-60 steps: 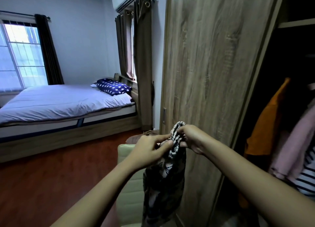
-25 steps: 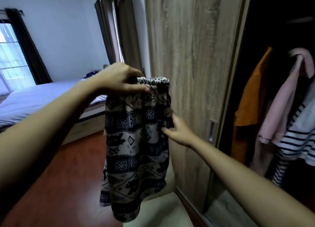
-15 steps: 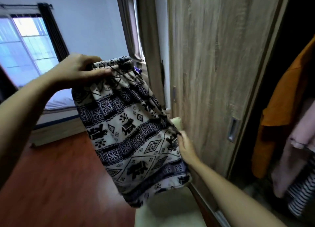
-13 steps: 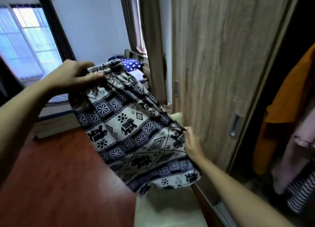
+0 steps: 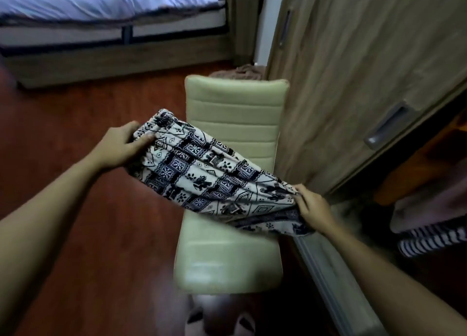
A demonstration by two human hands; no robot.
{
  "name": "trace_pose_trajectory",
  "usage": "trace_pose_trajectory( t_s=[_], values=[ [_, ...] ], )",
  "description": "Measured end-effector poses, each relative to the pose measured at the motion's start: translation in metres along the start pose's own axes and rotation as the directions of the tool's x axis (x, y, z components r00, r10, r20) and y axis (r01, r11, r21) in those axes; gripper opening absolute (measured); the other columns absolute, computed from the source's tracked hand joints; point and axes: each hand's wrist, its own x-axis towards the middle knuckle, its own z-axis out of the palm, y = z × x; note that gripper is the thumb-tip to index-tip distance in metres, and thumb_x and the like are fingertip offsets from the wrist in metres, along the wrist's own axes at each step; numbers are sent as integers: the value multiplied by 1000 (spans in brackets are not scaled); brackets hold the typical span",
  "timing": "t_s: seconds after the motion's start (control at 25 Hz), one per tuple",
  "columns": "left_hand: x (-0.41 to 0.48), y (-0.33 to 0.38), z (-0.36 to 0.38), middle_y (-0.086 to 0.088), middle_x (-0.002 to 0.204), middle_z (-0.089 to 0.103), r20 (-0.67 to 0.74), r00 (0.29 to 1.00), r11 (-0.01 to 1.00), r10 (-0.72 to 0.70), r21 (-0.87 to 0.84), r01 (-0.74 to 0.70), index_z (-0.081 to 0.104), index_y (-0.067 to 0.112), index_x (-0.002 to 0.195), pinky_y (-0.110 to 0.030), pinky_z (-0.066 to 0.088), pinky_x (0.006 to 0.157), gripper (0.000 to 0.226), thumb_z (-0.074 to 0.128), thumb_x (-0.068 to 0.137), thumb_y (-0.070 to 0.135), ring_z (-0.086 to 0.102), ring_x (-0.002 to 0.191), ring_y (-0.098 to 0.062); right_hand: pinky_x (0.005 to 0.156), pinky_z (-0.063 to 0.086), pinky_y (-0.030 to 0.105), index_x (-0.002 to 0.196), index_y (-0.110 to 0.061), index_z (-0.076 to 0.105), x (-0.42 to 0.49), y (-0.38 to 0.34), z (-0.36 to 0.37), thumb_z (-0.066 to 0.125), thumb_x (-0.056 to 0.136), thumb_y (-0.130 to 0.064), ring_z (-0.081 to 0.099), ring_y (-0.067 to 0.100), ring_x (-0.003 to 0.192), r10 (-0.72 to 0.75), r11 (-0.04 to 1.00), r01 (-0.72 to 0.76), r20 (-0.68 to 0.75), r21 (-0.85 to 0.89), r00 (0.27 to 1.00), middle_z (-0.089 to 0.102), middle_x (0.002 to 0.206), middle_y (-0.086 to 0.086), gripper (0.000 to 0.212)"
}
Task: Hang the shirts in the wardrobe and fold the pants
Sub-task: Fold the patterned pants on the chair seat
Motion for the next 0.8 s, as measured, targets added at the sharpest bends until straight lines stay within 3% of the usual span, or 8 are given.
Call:
trace_pose_trajectory(
  t_s=[0.16, 0.32, 0.4, 0.48, 0.56, 0.68, 0.8],
  values=[
    [-20, -23, 31, -8, 75, 62, 60, 992, 982, -112, -148, 120, 58, 11, 82, -36, 47, 68, 62, 48, 66, 70, 55, 67, -21, 75, 40, 29, 110, -16, 54, 9, 8, -8, 31, 92, -42, 62, 18, 92, -117, 992, 108, 161, 63, 980, 65, 98, 1, 39],
    [-27, -58, 47, -3, 72, 60, 213, 939, 922, -269, -224, 314, 62, 11, 92, -24, 41, 54, 46, 59, 81, 56, 52, 58, -15, 63, 38, 21, 92, -16, 50, 37, 6, -3, 40, 98, -31, 54, 6, 67, -74, 997, 72, 331, 18, 941, 55, 73, -8, 19],
    [-35, -98, 89, -3, 74, 60, 255, 914, 913, -316, -181, 366, 61, 14, 89, -26, 41, 59, 49, 50, 82, 61, 53, 62, -17, 58, 35, 18, 87, -10, 48, 60, 17, 42, 42, 97, -31, 52, 13, 65, -56, 994, 90, 407, -64, 912, 53, 70, -1, 24],
    [-47, -137, 150, -8, 81, 63, 265, 878, 895, -397, -98, 435, 59, 15, 87, -31, 41, 65, 51, 45, 84, 64, 56, 72, -23, 61, 39, 30, 96, -9, 52, 85, 45, 111, 40, 98, -33, 58, 27, 79, -47, 982, 126, 467, -140, 883, 61, 89, 10, 26],
    [-58, -173, 213, -13, 88, 63, 236, 836, 854, -495, -43, 518, 57, 7, 92, -32, 38, 65, 47, 45, 91, 53, 56, 77, -27, 66, 40, 35, 109, -14, 54, 111, 68, 181, 38, 98, -28, 60, 30, 93, -19, 949, 162, 466, -269, 884, 61, 106, 9, 24],
    [-73, -207, 275, -15, 85, 63, 197, 779, 794, -595, -9, 608, 51, 5, 91, -36, 46, 68, 47, 42, 92, 51, 59, 77, -30, 77, 47, 37, 107, -14, 57, 137, 83, 257, 45, 91, -13, 62, 31, 96, -73, 918, 218, 400, -331, 914, 62, 104, 10, 20],
    [-69, -234, 301, -15, 82, 63, 105, 763, 767, -637, -13, 642, 48, 8, 88, -36, 44, 63, 46, 40, 92, 52, 57, 71, -30, 82, 41, 39, 109, -13, 56, 153, 87, 300, 55, 85, -15, 59, 32, 98, -29, 889, 181, 343, -421, 939, 62, 106, 12, 23]
  ],
)
